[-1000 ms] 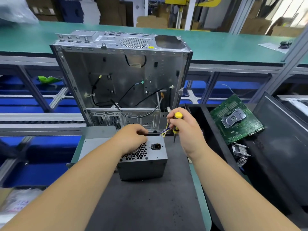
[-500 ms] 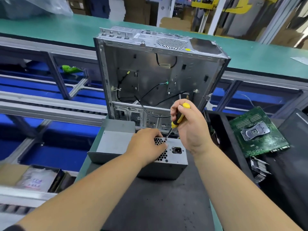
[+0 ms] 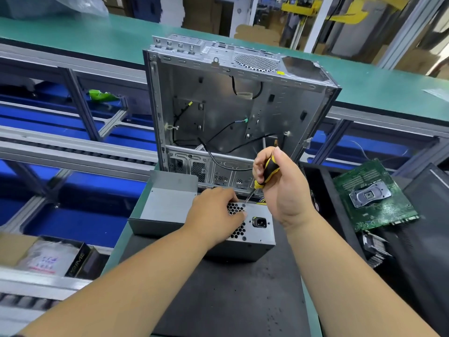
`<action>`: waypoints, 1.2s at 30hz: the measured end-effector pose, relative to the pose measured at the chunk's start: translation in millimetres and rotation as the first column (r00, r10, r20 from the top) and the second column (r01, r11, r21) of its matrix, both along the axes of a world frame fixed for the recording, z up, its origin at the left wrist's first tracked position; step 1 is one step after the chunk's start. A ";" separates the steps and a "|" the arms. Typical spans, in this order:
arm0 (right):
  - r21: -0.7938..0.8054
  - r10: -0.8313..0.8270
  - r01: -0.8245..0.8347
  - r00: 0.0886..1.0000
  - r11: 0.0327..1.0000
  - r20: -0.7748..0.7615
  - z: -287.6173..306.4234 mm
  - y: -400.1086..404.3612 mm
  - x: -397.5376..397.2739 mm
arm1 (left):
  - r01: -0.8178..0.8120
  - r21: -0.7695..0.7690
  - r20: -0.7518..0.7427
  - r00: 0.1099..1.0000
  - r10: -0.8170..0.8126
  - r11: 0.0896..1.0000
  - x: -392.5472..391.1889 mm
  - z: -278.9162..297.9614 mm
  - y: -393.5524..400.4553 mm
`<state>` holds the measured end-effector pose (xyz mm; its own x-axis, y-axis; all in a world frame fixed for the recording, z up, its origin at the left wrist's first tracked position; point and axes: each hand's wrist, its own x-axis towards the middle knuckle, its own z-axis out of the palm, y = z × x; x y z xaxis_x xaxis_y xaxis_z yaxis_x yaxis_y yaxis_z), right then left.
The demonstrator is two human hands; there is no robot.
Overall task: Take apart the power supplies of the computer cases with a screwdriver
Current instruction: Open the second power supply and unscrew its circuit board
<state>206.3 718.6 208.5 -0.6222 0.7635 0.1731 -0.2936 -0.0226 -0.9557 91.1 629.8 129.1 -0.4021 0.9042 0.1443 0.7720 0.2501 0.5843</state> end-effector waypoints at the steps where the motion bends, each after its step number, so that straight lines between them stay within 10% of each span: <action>1: -0.005 0.000 0.000 1.000 1.000 -0.002 -0.6 -0.4 1.1 | 0.001 -0.001 0.001 1.000 -0.001 1.000 0.3 0.2 0.0; 36: -0.037 0.074 -0.072 0.996 0.997 0.049 -1.5 5.3 -0.7 | -0.024 -0.062 -0.182 0.983 0.012 0.998 10.1 7.4 12.2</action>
